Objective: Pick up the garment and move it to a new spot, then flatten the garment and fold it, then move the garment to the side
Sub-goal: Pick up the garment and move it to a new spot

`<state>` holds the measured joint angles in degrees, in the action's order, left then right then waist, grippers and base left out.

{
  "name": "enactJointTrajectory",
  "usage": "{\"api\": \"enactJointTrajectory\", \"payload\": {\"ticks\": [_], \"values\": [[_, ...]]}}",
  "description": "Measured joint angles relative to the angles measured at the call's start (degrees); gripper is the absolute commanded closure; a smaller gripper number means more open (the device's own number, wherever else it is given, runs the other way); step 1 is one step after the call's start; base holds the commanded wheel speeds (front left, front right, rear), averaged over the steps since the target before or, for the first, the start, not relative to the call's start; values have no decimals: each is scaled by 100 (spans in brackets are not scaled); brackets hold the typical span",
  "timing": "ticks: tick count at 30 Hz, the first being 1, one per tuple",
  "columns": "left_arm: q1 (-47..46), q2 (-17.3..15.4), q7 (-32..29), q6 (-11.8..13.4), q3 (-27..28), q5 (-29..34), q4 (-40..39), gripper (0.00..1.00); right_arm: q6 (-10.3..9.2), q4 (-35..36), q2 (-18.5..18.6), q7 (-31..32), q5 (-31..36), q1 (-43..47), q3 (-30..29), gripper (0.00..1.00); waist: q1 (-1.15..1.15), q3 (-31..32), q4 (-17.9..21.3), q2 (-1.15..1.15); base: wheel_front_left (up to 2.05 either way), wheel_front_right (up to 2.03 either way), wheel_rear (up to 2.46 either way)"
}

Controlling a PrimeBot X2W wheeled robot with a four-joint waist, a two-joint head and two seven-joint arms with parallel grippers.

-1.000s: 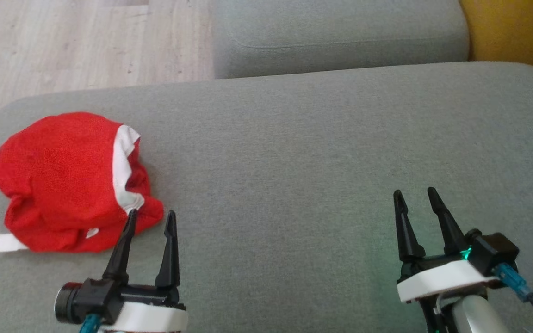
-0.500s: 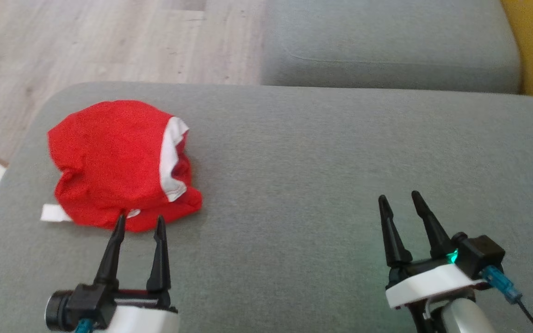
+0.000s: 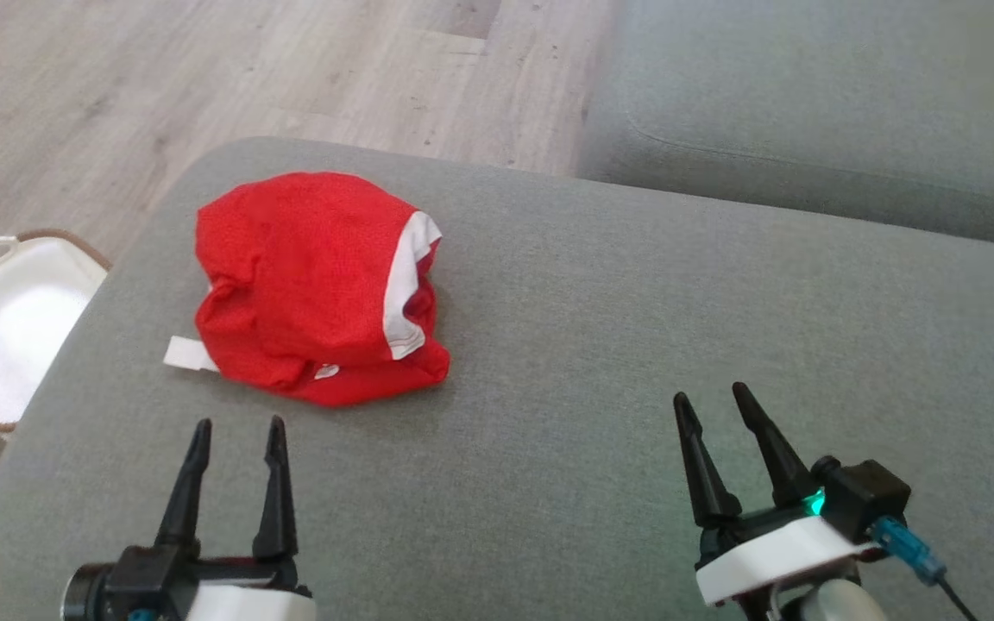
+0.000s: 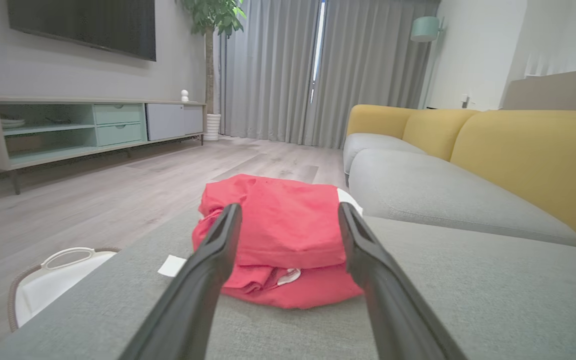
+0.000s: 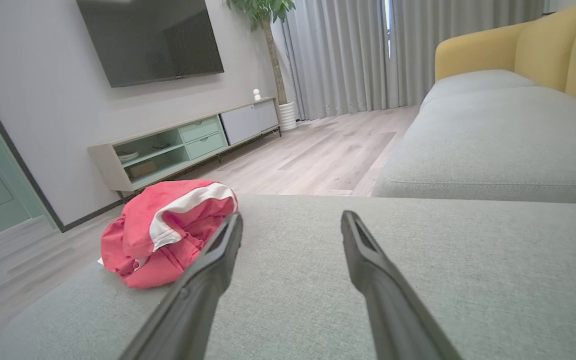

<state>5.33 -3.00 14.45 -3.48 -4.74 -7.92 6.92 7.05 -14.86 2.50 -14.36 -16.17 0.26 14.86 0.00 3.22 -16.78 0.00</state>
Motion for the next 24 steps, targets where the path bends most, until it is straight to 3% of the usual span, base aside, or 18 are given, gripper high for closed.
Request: {"api": "enactJointTrajectory", "payload": {"ticks": [7, 16, 20, 21, 24], "values": [[113, 0, 0, -8, 122, 43, 4, 0, 0, 0, 0, 0, -48, 36, 122, 0, 0, 36, -144, 0, 0, 0, 0], [-11, -57, 0, -120, 321, 236, 2, 0, 0, 14, 0, 0, -37, 27, 126, 0, 0, -157, 25, 0, 0, 0, 0], [-719, -426, -1, -245, 264, 399, 257, 0, 0, 32, 1, 0, 74, -71, 74, 0, 0, -395, 142, 0, 0, 0, 0], [-1273, -690, -147, -313, 147, 428, 508, 0, 0, 76, 1, 0, 116, -193, 34, 0, 1, -532, 211, 0, 0, 0, 0], [-2191, -1004, -639, -367, -180, 334, 845, 0, 0, 121, 3, 0, 171, -392, -79, 0, 1, -763, 306, 0, 0, 0, 0]]}}
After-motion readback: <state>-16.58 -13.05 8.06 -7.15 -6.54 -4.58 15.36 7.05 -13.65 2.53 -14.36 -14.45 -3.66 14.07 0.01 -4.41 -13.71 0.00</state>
